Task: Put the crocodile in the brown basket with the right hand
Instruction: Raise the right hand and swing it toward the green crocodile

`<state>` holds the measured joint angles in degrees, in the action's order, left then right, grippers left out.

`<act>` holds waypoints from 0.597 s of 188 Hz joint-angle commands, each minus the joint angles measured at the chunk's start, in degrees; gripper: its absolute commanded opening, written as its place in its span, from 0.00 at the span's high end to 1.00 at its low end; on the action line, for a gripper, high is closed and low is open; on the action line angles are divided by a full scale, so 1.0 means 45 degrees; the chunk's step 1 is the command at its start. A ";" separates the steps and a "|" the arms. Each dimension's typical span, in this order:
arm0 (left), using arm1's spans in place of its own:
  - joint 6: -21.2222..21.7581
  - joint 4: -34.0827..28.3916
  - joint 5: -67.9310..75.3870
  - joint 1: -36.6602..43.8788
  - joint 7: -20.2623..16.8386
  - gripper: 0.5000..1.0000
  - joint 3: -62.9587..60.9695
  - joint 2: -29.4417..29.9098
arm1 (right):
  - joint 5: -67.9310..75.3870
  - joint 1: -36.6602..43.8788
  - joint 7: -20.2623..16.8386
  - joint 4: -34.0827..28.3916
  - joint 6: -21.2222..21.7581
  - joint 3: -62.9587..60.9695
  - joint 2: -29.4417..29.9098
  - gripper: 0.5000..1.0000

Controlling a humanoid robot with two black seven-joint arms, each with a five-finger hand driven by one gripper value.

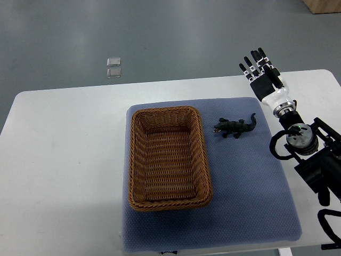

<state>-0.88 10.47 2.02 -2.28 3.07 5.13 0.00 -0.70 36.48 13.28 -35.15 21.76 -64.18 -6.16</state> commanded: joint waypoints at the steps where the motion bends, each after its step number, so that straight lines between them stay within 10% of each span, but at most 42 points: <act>1: 0.0001 0.0016 0.0000 0.0000 0.0002 0.00 -0.0047 0.0000 | 0.0000 0.0018 0.0017 -0.0020 0.0028 -0.0016 0.0002 0.06; 112: 0.0098 -0.0003 0.0000 -0.0059 -0.0017 0.00 0.0070 0.0000 | -0.1561 0.1209 -0.0823 -0.0001 0.0145 0.1351 -0.1052 0.06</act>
<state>-0.44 10.46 2.02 -2.57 2.98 5.50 0.00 -4.56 40.48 10.08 -35.13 21.89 -60.39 -8.83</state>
